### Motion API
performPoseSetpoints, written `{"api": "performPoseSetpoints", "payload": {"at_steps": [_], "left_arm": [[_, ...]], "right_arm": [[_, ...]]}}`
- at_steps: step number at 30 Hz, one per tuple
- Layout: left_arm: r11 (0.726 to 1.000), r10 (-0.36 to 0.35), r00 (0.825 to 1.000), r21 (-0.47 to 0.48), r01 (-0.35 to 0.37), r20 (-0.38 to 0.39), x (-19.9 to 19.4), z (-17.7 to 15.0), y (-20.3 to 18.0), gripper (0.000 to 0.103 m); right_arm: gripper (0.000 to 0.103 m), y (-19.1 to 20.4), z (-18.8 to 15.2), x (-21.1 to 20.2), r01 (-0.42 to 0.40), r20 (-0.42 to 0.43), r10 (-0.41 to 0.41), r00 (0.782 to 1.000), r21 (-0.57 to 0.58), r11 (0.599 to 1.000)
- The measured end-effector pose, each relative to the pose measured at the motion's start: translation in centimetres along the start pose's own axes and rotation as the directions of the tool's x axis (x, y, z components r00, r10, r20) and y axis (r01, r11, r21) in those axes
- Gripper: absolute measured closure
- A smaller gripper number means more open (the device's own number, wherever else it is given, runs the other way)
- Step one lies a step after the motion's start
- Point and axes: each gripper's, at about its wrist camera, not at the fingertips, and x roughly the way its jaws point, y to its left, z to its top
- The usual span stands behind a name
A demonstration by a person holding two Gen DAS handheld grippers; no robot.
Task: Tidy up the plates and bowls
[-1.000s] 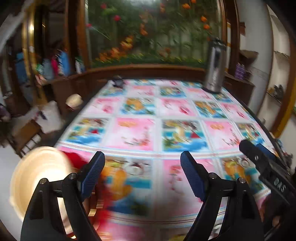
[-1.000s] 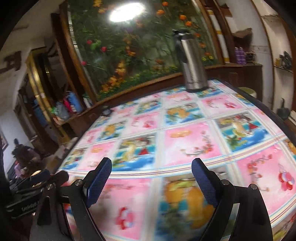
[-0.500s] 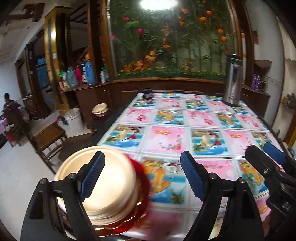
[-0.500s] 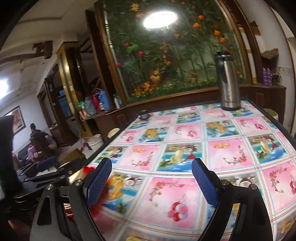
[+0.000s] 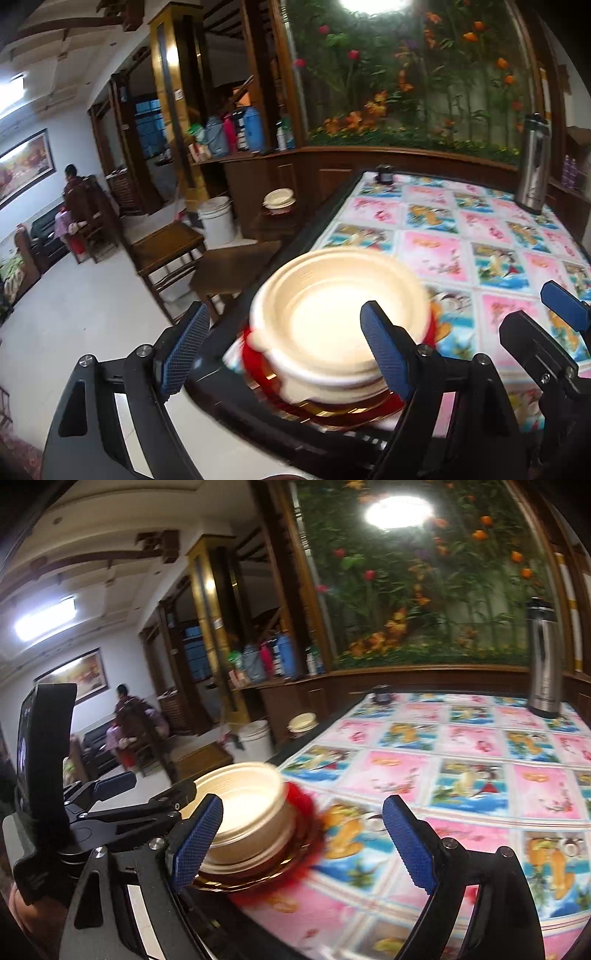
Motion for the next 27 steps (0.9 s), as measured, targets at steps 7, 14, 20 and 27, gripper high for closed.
{"api": "performPoseSetpoints", "payload": {"at_steps": [7, 14, 20, 27], "left_arm": [[0.998, 0.034, 0.999, -0.048, -0.036, -0.033, 0.4, -1.2, 2.8, 0.019], [0.997, 0.018, 0.999, -0.072, -0.021, -0.04, 0.6, -1.2, 3.5, 0.019], [0.997, 0.016, 0.999, -0.073, -0.019, -0.04, 1.0, -1.0, 3.5, 0.019], [0.996, 0.022, 0.999, -0.089, -0.026, -0.042, 1.5, -1.1, 4.3, 0.019]], "right_arm": [[0.013, 2.9, -1.6, 1.2, -0.05, -0.053, 0.048, 0.997, -0.038, 0.998], [0.013, 4.2, -1.7, 0.9, -0.056, -0.043, 0.053, 0.998, -0.078, 0.995], [0.013, 4.3, -1.2, 1.3, -0.058, -0.043, 0.055, 0.998, -0.075, 0.995], [0.013, 4.4, -0.9, 1.6, -0.057, -0.037, 0.054, 0.998, -0.069, 0.996]]}}
